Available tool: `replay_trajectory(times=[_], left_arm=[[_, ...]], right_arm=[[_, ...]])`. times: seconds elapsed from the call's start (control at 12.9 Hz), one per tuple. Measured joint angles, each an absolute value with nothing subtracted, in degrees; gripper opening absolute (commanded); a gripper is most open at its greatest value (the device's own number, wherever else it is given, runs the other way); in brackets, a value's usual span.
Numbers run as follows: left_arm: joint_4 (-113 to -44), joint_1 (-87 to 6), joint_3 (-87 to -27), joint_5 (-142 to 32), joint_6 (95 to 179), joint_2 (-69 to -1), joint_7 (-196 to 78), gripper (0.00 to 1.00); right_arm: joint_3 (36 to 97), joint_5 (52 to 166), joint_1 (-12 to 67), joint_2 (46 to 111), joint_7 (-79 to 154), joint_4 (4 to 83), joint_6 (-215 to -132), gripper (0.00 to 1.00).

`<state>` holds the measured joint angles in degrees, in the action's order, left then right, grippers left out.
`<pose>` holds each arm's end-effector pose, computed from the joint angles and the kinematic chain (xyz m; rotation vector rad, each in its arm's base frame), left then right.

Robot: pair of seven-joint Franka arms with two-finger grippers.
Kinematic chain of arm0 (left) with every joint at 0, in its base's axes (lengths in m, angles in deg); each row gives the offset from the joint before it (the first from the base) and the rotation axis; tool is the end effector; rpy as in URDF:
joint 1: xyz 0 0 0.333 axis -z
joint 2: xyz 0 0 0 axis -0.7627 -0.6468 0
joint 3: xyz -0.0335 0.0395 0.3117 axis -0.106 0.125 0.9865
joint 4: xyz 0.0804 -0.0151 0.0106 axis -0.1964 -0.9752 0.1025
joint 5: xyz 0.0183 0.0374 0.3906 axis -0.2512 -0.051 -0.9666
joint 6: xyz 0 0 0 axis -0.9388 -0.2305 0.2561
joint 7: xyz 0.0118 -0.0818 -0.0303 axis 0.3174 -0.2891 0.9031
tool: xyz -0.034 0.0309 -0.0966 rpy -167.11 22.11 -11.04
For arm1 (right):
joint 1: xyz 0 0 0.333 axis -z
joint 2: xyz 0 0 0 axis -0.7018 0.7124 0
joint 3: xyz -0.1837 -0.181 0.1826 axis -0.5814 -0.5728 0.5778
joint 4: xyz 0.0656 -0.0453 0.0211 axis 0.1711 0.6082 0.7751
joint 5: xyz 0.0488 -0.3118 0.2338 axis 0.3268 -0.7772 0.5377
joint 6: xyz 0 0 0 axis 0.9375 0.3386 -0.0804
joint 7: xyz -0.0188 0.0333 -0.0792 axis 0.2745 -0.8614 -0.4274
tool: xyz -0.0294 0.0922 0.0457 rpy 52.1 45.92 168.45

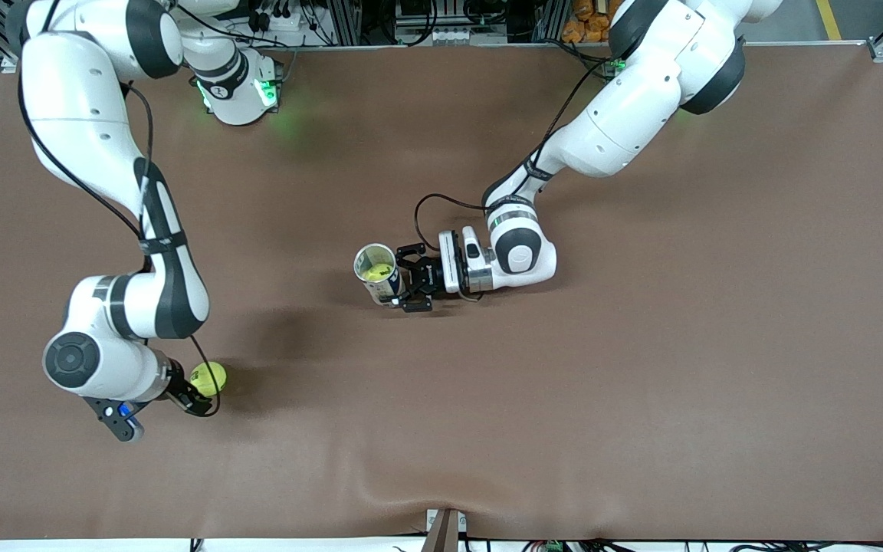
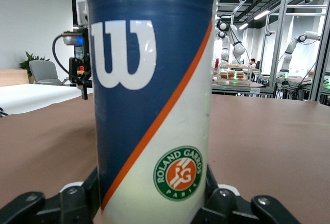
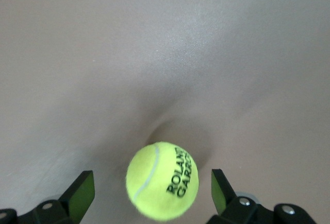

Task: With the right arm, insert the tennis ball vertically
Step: 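Grasp the Roland Garros ball with the right gripper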

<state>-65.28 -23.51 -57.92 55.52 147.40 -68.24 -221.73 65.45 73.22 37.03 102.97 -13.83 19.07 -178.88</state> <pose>0.5018 -0.4942 0.0929 1.3460 -1.1485 1.2279 0.7416 0.0359 0.2351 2.8497 -1.1321 -0.0008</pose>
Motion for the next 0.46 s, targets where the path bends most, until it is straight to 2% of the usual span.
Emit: replay_trajectory(times=[0.46], left_arm=[[-65.3,-23.5,-57.9,55.5,147.4,-68.2,-221.7,0.75]], right_arm=[[65.6,73.3,37.8,103.7,-13.9,19.3,-178.9,1.0]])
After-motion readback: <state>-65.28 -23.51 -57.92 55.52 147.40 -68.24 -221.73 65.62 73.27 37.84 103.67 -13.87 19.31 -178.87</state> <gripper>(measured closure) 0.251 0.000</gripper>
